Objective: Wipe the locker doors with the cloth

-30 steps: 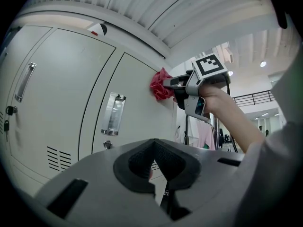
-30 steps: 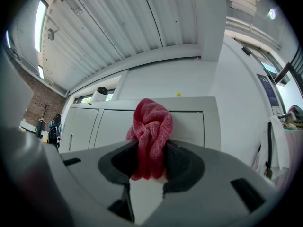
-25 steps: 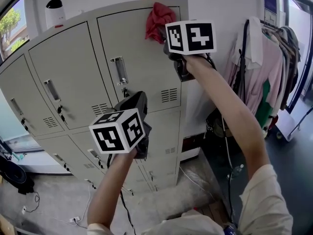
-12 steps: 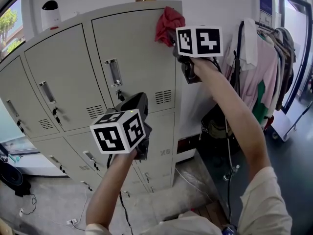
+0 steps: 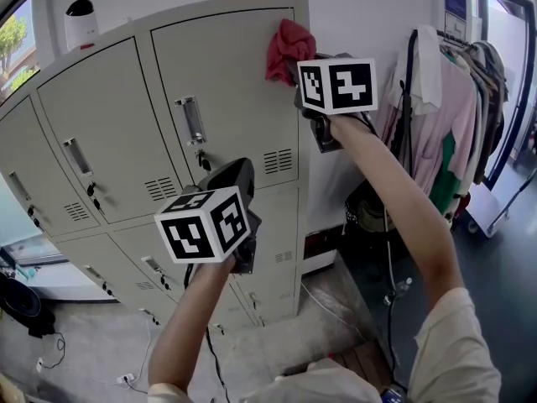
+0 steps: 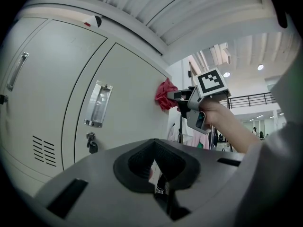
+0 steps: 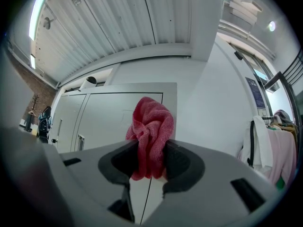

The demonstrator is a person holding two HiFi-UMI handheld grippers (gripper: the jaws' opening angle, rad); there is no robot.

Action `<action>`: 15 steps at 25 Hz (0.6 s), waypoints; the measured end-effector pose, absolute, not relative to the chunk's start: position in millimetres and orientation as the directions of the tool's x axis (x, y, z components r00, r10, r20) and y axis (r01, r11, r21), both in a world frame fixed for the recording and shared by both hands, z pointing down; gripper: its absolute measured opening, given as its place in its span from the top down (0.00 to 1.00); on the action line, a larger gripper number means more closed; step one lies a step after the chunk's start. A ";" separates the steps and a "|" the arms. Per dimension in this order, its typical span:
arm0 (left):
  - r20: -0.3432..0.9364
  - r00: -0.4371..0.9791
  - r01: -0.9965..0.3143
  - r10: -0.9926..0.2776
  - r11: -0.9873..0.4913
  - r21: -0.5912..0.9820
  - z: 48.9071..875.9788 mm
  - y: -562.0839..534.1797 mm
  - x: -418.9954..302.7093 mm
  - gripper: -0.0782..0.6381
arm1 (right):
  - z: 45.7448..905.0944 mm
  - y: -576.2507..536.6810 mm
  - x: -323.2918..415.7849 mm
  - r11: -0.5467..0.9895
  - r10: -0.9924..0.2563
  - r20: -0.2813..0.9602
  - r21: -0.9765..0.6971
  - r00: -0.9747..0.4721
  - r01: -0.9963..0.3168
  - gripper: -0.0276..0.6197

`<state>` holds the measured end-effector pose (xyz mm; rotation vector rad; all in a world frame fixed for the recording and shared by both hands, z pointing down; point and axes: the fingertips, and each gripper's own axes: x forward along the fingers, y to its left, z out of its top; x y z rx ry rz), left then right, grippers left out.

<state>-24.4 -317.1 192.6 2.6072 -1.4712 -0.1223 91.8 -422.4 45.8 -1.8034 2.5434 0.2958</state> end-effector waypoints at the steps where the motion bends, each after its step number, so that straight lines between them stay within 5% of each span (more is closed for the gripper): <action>1: 0.003 0.518 -0.843 -0.855 -0.510 0.167 194.2 -317.5 -23.8 0.89 | 48.2 -422.5 92.1 0.320 -0.934 -0.115 0.146 -0.337 -0.936 0.73; 15: 0.010 0.536 -0.832 -0.844 -0.526 0.180 202.1 -320.6 -17.6 0.89 | 70.8 -423.0 91.4 0.305 -0.943 -0.108 0.107 -0.316 -0.946 0.73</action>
